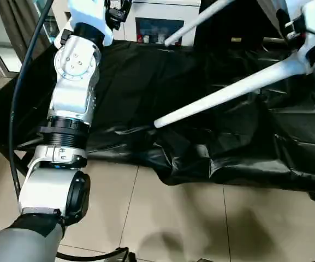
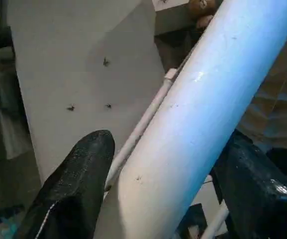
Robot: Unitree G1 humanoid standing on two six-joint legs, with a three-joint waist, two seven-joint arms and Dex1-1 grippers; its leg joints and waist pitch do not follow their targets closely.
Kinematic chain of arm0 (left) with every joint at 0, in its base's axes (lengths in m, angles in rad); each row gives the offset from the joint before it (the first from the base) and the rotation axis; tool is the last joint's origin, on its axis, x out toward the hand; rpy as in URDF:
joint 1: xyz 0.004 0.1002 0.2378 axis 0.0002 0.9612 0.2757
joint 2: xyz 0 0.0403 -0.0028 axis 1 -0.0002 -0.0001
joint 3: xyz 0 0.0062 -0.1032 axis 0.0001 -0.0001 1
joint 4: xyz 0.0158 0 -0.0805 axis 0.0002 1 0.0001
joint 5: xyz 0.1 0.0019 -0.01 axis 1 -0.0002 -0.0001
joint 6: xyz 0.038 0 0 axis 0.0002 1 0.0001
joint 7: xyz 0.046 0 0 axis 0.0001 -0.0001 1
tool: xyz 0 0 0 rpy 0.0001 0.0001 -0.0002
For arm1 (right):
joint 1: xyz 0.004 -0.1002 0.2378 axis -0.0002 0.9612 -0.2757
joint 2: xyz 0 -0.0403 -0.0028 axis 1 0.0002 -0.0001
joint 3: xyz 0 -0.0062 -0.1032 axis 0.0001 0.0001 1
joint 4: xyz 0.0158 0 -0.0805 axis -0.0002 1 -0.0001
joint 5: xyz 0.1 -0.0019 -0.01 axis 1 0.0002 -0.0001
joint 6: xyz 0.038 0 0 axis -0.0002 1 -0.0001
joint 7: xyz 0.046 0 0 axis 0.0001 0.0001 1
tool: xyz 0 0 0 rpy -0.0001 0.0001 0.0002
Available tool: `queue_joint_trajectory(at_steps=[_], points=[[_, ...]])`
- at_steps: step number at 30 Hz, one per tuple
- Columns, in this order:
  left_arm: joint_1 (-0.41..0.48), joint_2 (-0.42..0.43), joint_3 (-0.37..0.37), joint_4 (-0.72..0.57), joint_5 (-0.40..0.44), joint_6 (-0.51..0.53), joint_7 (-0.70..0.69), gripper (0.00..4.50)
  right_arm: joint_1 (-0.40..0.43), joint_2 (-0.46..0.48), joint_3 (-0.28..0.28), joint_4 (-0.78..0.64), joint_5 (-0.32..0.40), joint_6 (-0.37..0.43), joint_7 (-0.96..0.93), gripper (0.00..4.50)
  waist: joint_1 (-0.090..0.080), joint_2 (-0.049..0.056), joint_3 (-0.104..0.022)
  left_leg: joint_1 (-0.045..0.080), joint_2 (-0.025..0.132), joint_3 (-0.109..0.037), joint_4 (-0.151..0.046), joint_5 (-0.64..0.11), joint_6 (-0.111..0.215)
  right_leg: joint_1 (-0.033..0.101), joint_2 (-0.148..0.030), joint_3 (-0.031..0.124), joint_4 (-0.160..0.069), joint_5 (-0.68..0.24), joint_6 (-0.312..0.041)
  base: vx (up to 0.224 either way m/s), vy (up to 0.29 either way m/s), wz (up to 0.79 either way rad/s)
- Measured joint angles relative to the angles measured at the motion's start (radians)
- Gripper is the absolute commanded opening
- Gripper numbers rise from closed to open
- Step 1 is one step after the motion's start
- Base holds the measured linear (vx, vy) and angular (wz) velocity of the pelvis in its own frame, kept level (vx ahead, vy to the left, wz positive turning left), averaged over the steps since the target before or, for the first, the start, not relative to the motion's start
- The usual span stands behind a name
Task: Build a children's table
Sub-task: Flip table
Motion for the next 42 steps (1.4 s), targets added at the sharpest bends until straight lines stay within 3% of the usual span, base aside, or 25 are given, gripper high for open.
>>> queue_joint_trajectory(at_steps=[5,13,15,18,22,24,26,30,34,42], points=[[0.0,-0.001,0.008,-0.006,-0.012,0.018,0.0,3.02,-0.003,0.03,-0.028,-0.025,0.039,-0.054,-0.007,3.19,0.001,0.0,0.0,0.0,0.001,0.0,0.0,0.0,0.001,-0.001,0.001,-0.001,0.0,0.0,0.0,0.0,0.0,0.0],[0.0,-0.001,0.012,-0.011,-0.014,0.052,0.003,2.96,-0.01,0.067,-0.057,-0.027,0.102,-0.181,0.054,3.2,0.002,0.0,0.0,0.0,0.001,0.0,0.001,-0.001,-0.001,0.001,0.0,-0.001,0.0,0.001,-0.001,0.0,0.0,0.0],[0.001,-0.001,0.012,-0.012,-0.014,0.058,0.005,2.94,-0.007,0.094,-0.076,-0.053,0.157,-0.221,0.093,3.2,0.002,0.0,0.0,0.0,0.001,0.0,0.001,-0.001,-0.001,0.001,0.0,-0.001,0.0,0.001,0.0,0.0,0.0,0.0],[0.001,-0.006,0.009,-0.016,-0.014,0.065,0.009,2.92,0.03,0.166,-0.082,-0.201,0.293,-0.26,0.198,3.2,0.004,0.0,0.0,0.0,0.001,-0.001,0.001,0.0,0.0,0.001,0.0,-0.001,0.0,0.001,0.0,0.0,0.0,0.0],[0.004,-0.008,0.01,-0.02,-0.014,0.077,0.008,2.89,0.129,0.201,-0.015,-0.395,0.387,-0.184,0.29,3.2,0.005,-0.002,-0.001,0.0,0.001,-0.001,0.001,0.001,0.002,0.002,0.0,-0.001,-0.001,0.001,0.0,0.0,0.0,0.0],[0.009,-0.007,0.011,-0.025,-0.014,0.082,0.01,2.88,0.205,0.225,0.039,-0.461,0.392,-0.145,0.31,3.2,0.004,-0.003,-0.001,0.001,0.001,-0.001,0.001,0.001,0.002,0.003,0.0,-0.001,-0.002,0.002,0.0,0.0,0.0,0.0],[0.014,-0.008,0.011,-0.026,-0.014,0.082,0.012,2.85,0.317,0.312,0.071,-0.491,0.379,-0.102,0.262,3.2,0.003,-0.006,-0.002,0.002,0.001,-0.002,0.001,-0.001,-0.002,0.004,0.001,-0.002,-0.002,0.002,0.0,0.0,0.0,0.0],[0.017,-0.008,0.011,-0.026,-0.014,0.082,0.012,2.79,0.437,0.424,0.04,-0.369,0.345,-0.034,0.102,3.59,0.003,-0.005,-0.001,-0.001,0.0,-0.001,0.001,-0.001,-0.002,0.004,0.0,0.001,-0.003,0.002,0.0,0.0,0.0,0.0],[0.024,-0.009,0.01,-0.026,-0.015,0.082,0.012,2.72,0.522,0.463,-0.01,-0.362,0.389,0.033,0.02,3.92,0.002,-0.005,-0.001,-0.002,-0.001,0.0,0.001,-0.001,-0.002,0.005,0.0,0.002,-0.005,0.002,0.0,0.0,0.0,0.0],[0.037,-0.012,0.009,-0.031,-0.014,0.086,0.014,2.62,0.599,0.513,-0.026,-0.422,0.396,0.156,-0.09,4.33,-0.002,-0.006,-0.002,-0.001,0.0,-0.001,-0.001,-0.001,-0.003,0.005,0.0,0.001,-0.005,0.002,0.001,0.0,0.0,0.0]])
